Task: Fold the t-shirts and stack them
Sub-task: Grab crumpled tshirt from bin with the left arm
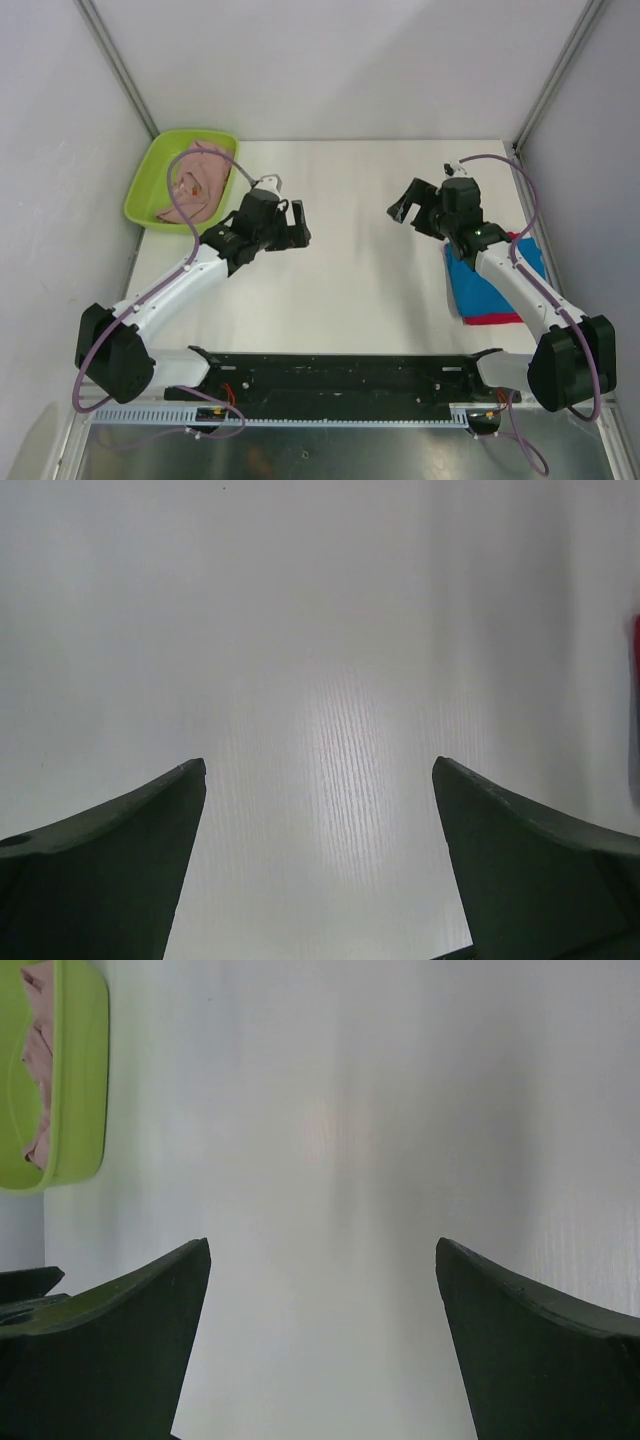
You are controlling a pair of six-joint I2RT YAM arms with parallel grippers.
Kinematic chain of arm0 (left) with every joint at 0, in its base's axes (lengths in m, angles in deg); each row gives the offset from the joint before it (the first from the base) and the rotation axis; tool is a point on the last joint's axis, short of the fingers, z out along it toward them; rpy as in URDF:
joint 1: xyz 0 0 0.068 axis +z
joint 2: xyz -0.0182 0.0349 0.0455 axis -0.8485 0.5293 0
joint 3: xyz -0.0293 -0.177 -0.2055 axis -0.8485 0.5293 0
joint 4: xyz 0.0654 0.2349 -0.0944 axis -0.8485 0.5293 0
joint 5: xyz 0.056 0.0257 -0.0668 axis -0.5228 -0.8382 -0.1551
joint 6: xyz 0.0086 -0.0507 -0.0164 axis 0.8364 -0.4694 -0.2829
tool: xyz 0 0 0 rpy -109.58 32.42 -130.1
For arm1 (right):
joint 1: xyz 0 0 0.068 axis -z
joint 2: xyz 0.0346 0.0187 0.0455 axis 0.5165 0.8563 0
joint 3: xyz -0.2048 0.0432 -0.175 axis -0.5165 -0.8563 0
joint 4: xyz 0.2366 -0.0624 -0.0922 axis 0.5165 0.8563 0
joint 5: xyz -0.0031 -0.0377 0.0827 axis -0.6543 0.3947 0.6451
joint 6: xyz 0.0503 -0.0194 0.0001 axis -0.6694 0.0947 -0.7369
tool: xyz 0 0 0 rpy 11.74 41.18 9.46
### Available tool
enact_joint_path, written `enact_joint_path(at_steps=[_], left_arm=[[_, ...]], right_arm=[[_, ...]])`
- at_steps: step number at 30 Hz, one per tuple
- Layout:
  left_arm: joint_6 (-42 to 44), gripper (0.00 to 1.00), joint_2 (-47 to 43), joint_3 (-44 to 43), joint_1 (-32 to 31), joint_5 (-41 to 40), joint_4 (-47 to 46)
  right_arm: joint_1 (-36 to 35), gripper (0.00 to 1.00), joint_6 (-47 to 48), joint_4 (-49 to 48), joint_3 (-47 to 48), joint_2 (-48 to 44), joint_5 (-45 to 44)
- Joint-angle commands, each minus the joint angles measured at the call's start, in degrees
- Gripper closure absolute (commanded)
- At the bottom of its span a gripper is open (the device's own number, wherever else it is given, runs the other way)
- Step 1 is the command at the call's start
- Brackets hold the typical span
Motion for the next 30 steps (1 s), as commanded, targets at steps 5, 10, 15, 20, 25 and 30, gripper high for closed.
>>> enact_joint_path(at_steps=[5, 10, 15, 20, 25, 30], left_arm=[[-0.87, 0.01, -1.62, -3.54, 2.69, -4.98, -0.15], [-2.9, 0.01, 3.16, -9.03, 7.88, -7.03, -0.12], [-5.1, 0.01, 10.28, -16.22, 15.81, -8.7, -0.26], [-5.14, 0.01, 19.43, -22.78, 23.59, -10.85, -0.24], [-5.11, 0.01, 28.41, -29.01, 30.17, -10.2, -0.23], [-5.06, 0.01, 36.1, -34.86, 34.89, -10.7, -0.26]], right_arm=[[0.1, 0.01, 0.66, 1.96, 2.16, -1.25, 0.12], [0.36, 0.01, 1.17, 2.95, 2.17, -0.96, 0.64], [0.42, 0.01, 1.61, 3.09, 2.17, -0.74, 0.83], [0.57, 0.01, 1.65, 2.31, 2.12, -0.39, 1.93], [0.62, 0.01, 1.82, 2.03, 2.14, 0.22, 3.04], [0.46, 0.01, 2.23, 2.04, 2.12, 1.28, 3.88]])
